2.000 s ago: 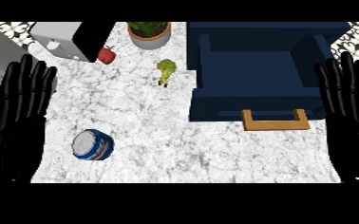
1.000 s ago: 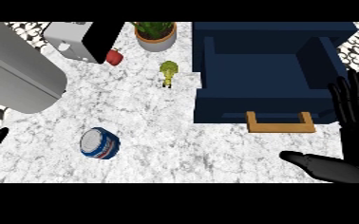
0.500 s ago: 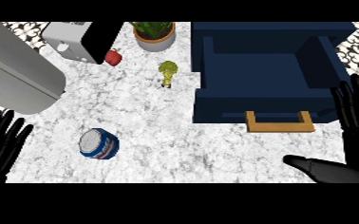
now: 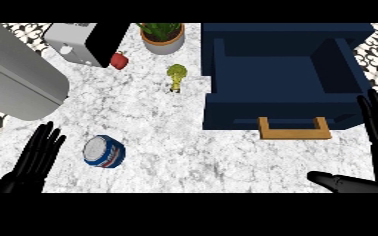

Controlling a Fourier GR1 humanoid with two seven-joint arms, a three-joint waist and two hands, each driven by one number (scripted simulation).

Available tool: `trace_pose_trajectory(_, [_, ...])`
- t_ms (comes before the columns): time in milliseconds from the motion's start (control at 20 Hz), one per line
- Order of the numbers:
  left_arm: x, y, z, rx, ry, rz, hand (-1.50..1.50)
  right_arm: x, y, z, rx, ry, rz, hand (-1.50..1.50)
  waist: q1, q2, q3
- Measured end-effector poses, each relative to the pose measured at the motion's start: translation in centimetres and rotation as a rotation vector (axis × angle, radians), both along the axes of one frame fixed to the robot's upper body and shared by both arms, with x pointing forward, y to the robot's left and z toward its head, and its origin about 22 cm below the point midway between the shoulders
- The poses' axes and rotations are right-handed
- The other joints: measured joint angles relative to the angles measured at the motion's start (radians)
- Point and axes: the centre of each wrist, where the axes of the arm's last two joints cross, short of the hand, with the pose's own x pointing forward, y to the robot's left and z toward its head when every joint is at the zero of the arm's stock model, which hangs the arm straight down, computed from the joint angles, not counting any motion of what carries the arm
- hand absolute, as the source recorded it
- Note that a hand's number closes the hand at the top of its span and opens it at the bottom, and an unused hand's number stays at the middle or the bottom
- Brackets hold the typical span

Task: Pick up the can, place it into the drawer and close the drawer

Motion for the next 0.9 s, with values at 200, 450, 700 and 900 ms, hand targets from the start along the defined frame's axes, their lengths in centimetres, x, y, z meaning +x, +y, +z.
trace_pose_trajectory(200, [0.3, -0.7, -2.0, 0.011, 0.021, 0.012, -1.5, -0.6, -0.6, 0.0, -0.004, -0.004, -0.007, -1.5, 0.0, 0.0, 0.0])
trace_pose_trajectory(450, [0.8, -0.6, -5.1, 0.023, 0.029, 0.052, -1.5, -1.3, -0.4, 0.8, -0.014, -0.005, -0.01, -1.5, -0.001, 0.0, 0.0])
trace_pose_trajectory(700, [1.3, 0.3, -7.4, 0.025, 0.044, 0.085, -1.5, -1.6, -1.6, 1.7, -0.01, -0.001, -0.015, -1.5, -0.001, 0.0, 0.0])
trace_pose_trajectory(900, [1.8, 0.5, -9.2, 0.028, 0.062, 0.094, -1.5, -1.7, -1.3, 2.2, -0.016, 0.0, -0.016, -1.5, -0.001, 0.0, 0.0])
